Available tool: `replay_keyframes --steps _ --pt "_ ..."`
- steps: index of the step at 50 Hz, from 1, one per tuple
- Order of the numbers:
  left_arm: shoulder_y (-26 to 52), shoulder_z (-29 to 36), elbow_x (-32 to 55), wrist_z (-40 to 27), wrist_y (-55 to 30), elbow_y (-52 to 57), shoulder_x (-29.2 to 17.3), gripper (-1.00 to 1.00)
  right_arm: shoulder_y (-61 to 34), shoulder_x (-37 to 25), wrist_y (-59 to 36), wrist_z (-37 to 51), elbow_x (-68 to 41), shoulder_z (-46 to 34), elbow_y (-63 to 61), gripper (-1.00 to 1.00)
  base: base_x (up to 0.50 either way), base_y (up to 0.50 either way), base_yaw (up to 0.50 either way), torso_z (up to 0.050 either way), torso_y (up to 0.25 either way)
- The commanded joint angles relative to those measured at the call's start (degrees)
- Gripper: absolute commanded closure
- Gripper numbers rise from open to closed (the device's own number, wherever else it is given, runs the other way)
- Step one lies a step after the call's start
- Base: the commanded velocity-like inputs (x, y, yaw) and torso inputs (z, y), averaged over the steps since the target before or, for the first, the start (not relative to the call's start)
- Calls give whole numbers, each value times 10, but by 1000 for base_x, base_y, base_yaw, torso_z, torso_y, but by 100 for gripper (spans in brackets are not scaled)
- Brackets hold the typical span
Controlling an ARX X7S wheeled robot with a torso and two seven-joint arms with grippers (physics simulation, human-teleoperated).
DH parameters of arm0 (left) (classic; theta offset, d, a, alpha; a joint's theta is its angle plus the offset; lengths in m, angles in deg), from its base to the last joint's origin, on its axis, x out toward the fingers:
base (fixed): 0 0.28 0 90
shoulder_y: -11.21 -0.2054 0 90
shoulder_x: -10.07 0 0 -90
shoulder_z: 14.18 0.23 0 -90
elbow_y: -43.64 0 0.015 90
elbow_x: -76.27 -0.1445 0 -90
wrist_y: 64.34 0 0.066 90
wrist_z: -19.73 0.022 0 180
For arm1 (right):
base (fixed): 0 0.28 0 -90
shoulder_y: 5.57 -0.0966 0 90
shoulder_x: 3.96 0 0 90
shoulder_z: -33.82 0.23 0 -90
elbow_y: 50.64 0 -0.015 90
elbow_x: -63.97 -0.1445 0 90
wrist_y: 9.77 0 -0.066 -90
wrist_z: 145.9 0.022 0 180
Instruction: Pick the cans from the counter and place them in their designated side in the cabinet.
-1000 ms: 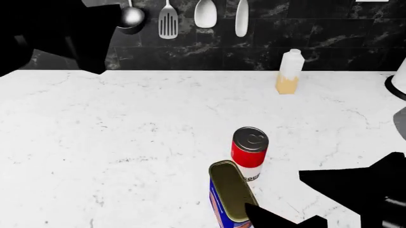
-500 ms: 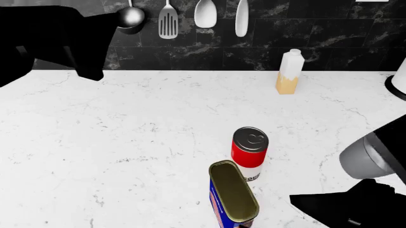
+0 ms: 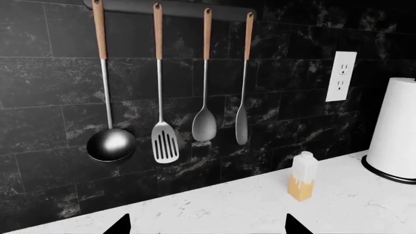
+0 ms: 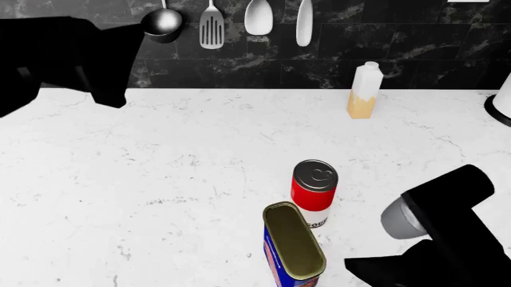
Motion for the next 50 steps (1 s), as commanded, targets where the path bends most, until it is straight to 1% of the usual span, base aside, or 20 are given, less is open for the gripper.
replay_keyframes --steps 1,13,20,39,50 --pt "-13 -6 -1 5 6 6 -5 -100 48 6 18 -2 51 -11 -13 -100 0 0 0 0 0" --pt "-30 -16 2 5 15 18 -13 -100 91 12 9 22 99 -18 -2 -100 0 0 0 0 0" --pt "-37 -20 5 5 21 20 -15 -100 110 29 6 28 120 -29 -3 -100 0 0 0 0 0" --pt "-62 -35 -1 12 33 29 -22 -100 103 77 -16 42 128 -41 21 -100 0 0 0 0 0" --pt "-76 -41 -8 21 36 30 -24 -100 132 96 -8 44 159 -57 36 -100 0 0 0 0 0"
